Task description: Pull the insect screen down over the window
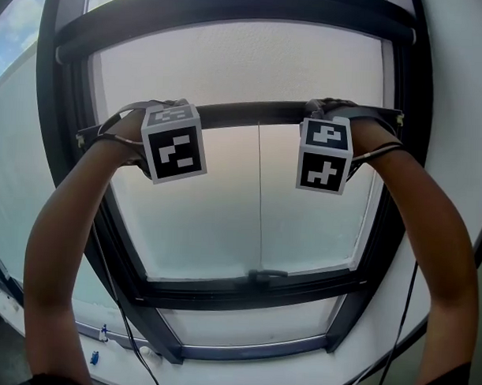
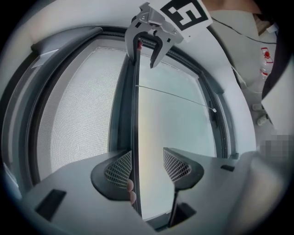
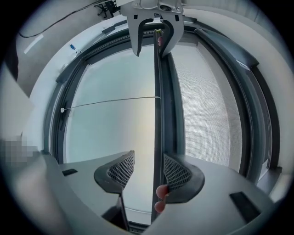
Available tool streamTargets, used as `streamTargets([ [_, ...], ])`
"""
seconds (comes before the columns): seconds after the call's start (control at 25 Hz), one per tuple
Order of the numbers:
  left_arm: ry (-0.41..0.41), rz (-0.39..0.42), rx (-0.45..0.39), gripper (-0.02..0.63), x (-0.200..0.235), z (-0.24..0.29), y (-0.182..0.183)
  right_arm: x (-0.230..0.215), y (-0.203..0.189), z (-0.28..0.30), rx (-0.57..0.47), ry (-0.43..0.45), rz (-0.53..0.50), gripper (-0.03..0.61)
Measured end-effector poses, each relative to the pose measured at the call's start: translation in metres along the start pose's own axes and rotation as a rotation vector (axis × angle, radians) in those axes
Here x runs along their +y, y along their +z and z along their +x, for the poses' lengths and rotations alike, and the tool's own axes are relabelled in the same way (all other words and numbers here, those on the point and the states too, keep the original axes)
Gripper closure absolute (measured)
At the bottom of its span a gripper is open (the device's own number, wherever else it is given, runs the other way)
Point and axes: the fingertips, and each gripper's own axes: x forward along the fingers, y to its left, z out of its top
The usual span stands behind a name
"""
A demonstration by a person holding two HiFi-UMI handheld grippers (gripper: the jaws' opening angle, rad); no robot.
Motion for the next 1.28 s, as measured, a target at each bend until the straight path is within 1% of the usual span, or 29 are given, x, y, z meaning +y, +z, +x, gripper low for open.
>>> streamTargets([
  [0.12, -0.014, -0.008, -0.022, 0.397, -0.002, -0.003, 0.001, 0.001, 0.0, -0.004, 0.009, 0.013, 0.001, 0.381],
  [0.28, -0.029, -0.011, -0.022, 0.399, -0.006, -0.003, 0.0, 0.005, 0.003, -0.003, 0.013, 0.03, -0.005, 0.382],
  [0.36, -0.032, -0.012, -0.036, 0.398, -0.006, -0.003, 0.001, 0.008, 0.004, -0.003, 0.006, 0.047, -0.009, 0.382],
  [0.48, -0.022, -0.006, -0.061, 0.399, 0.001, -0.006, 0.006, 0.005, 0.003, -0.005, -0.018, 0.048, 0.015, 0.381],
  [0.56, -0.044, -0.007, -0.066, 0.399, -0.007, -0.003, 0.009, 0.012, 0.003, -0.005, -0.029, 0.066, 0.025, 0.382],
  [0.72, -0.133, -0.001, -0.042, 0.399, -0.045, 0.01, 0.009, 0.047, 0.006, 0.001, -0.03, 0.151, 0.002, 0.382],
  [0.8, -0.159, 0.006, -0.023, 0.399, -0.059, 0.015, 0.007, 0.061, 0.006, 0.001, -0.033, 0.18, -0.001, 0.382],
  [0.92, -0.162, 0.009, -0.007, 0.399, -0.068, 0.016, 0.005, 0.071, 0.005, -0.001, -0.034, 0.188, -0.005, 0.382],
  [1.08, -0.125, 0.017, 0.002, 0.397, -0.068, 0.015, 0.004, 0.073, 0.005, -0.002, -0.031, 0.189, -0.006, 0.382],
  [1.28, -0.15, 0.003, 0.005, 0.398, -0.079, 0.02, 0.002, 0.086, 0.008, 0.001, -0.028, 0.227, -0.014, 0.382],
])
